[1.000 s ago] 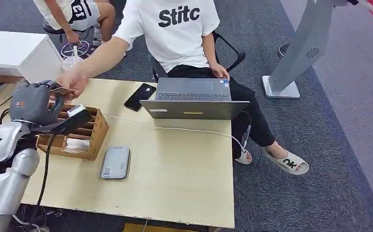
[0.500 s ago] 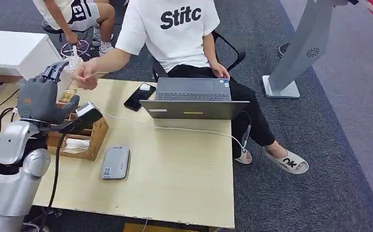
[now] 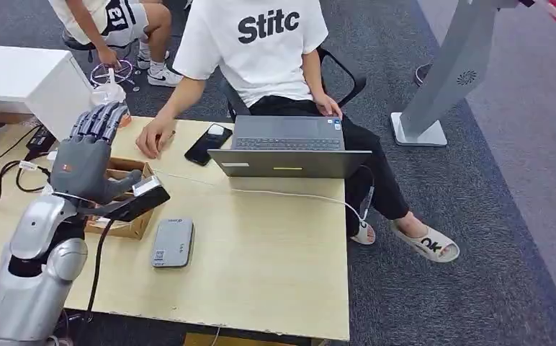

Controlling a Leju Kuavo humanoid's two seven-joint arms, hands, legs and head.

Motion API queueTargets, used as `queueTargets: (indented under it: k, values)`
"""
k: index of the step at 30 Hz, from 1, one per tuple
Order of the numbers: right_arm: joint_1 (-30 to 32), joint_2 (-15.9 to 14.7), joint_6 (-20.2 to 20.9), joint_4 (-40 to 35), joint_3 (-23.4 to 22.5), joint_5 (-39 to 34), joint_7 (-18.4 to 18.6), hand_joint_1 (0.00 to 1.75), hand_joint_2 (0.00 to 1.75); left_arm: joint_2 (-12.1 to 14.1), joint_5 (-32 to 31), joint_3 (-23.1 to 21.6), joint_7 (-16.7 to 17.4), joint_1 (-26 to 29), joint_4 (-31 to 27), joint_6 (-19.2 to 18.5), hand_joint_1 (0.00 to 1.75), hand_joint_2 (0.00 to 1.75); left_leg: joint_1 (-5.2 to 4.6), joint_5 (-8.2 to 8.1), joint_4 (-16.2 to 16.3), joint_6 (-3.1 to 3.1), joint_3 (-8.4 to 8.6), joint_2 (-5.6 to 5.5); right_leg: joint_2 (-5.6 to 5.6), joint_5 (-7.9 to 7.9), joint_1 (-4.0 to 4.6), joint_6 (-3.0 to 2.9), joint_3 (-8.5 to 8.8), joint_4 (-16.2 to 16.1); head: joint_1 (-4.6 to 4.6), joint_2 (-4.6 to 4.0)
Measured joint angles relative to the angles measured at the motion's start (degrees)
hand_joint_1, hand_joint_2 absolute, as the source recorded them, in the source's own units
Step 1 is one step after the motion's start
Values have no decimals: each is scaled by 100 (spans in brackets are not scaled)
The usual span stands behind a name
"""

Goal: Pass the card to the sensor for recognition and then transmit it.

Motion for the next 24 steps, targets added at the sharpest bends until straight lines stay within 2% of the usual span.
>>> queueTargets:
  k: [6,9,11,16,19,24]
  values:
    - [1,0,0,0,-17,0,-9,0,175,2,17,-17,0,22,-35,-11,0,175,0,0,0,0,1,0,0,0,0,0,0,0,0,0]
    - [-1,0,-4,0,-35,-20,-26,0,175,102,416,-113,-103,55,-96,-447,0,175,0,0,0,0,1,1,2,0,0,0,2,1,2,0]
    - [8,0,-9,0,-63,-41,-33,0,175,298,838,-195,-199,158,-192,-771,0,175,1,0,-1,0,1,6,9,0,1,0,-1,2,0,0]
    - [15,0,-9,0,-149,-44,-61,0,175,886,1564,-367,-295,403,-487,-1210,0,175,2,0,-2,-1,0,6,8,-1,1,-1,-5,5,2,0]
    - [22,0,-2,0,-166,0,-87,0,175,1266,2206,-404,-306,576,-666,-1538,0,175,2,0,-3,-1,-2,7,7,-2,1,-1,-8,5,0,0]
    - [25,0,-2,0,-177,70,-92,0,175,1844,2595,-457,-293,940,-844,-1672,0,175,2,0,-3,-1,-2,9,7,-2,1,-1,-8,5,-2,0]
